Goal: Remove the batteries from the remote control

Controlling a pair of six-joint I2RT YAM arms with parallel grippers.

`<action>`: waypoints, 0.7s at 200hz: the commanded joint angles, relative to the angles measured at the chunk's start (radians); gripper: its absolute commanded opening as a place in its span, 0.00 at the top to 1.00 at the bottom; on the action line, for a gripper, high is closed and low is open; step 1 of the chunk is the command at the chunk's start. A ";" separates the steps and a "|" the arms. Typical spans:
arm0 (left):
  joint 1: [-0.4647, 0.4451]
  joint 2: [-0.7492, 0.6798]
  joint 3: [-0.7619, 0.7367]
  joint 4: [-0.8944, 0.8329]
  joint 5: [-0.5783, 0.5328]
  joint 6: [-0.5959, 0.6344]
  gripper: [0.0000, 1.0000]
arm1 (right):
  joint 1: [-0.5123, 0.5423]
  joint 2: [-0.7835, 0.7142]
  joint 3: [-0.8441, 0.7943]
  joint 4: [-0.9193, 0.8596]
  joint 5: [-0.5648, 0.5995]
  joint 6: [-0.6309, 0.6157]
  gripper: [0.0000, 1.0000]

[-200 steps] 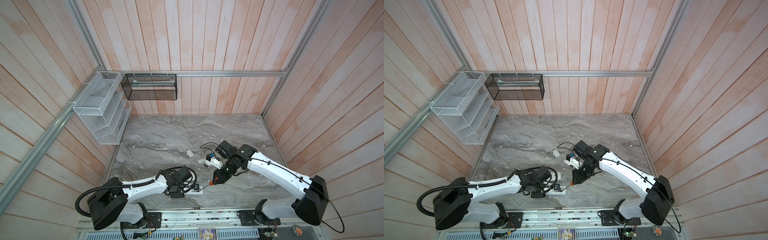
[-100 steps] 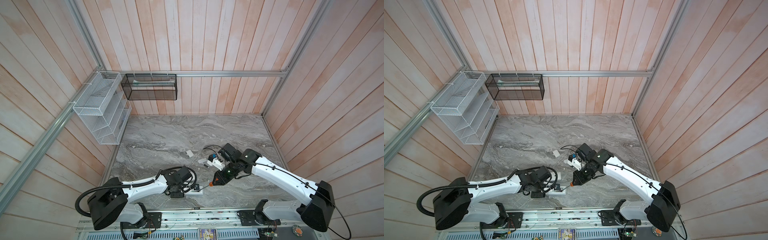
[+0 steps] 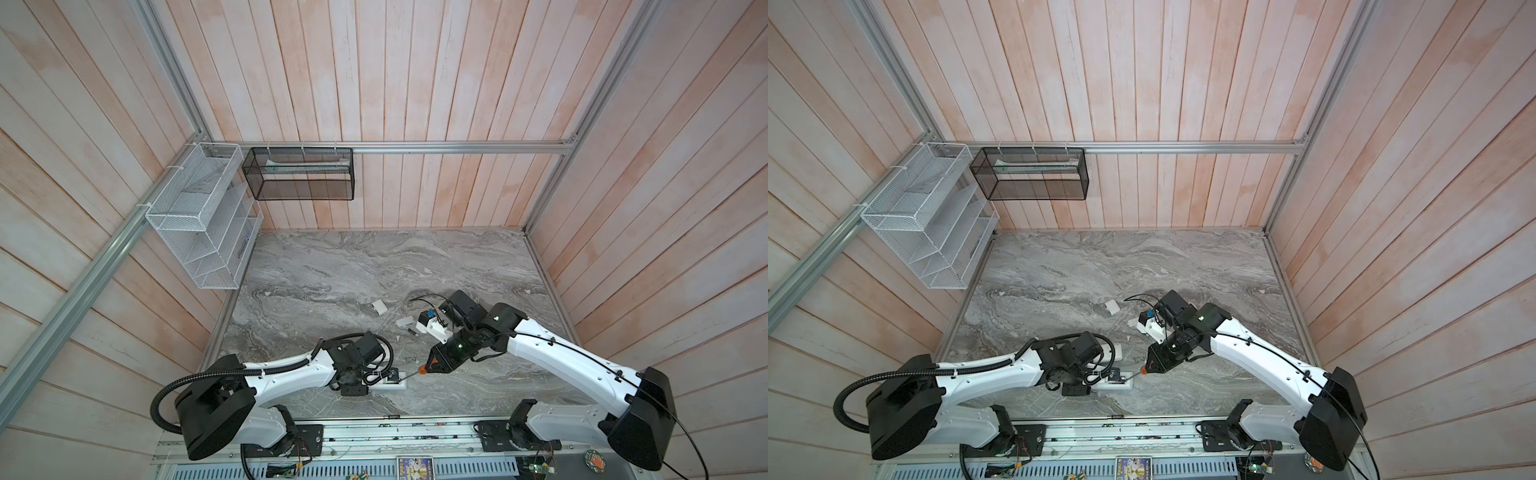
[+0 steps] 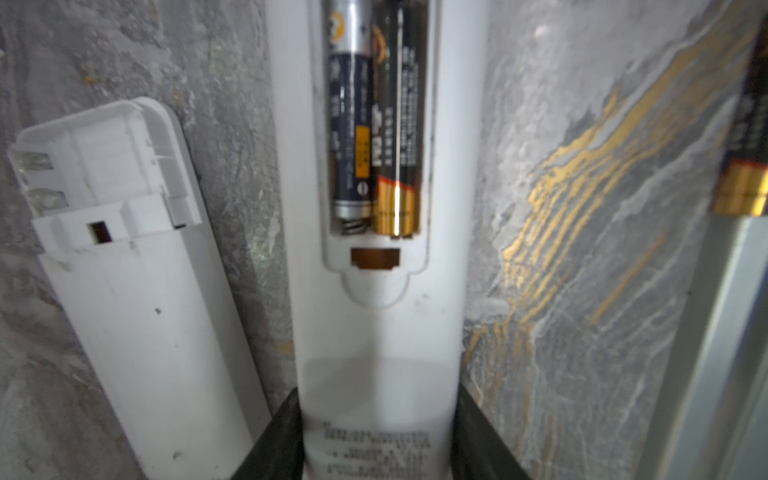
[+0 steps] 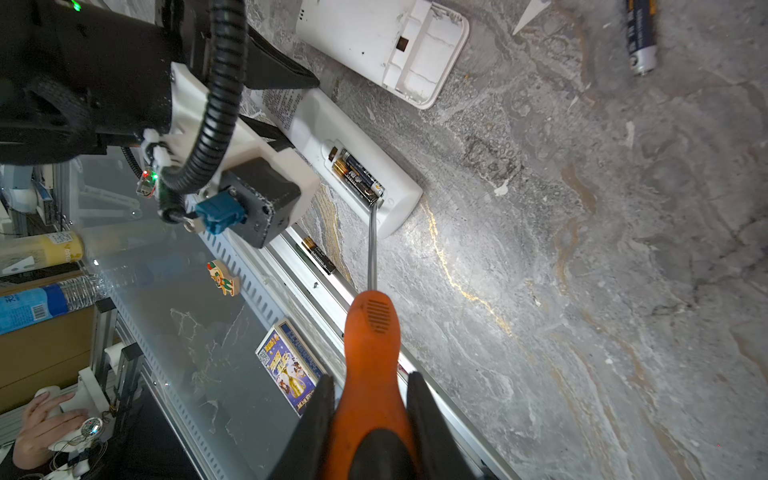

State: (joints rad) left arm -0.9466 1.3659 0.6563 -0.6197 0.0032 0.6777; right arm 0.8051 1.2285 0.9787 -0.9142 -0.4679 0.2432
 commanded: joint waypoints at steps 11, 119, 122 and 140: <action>0.000 0.041 -0.031 -0.024 -0.022 0.000 0.91 | 0.042 -0.017 -0.083 0.075 0.046 0.046 1.00; 0.000 0.052 -0.030 -0.027 -0.001 0.002 0.93 | 0.192 -0.230 -0.407 0.447 0.094 0.255 1.00; 0.000 0.052 -0.030 -0.028 0.000 0.001 0.93 | 0.201 -0.237 -0.419 0.464 0.097 0.264 1.00; 0.000 0.051 -0.034 -0.027 0.003 0.003 0.94 | 0.246 -0.287 -0.489 0.550 0.119 0.297 1.00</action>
State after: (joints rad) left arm -0.9443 1.3727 0.6598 -0.6292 0.0109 0.6720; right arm 0.9749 0.9092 0.6445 -0.6319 -0.3416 0.4541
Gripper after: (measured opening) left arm 0.500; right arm 0.265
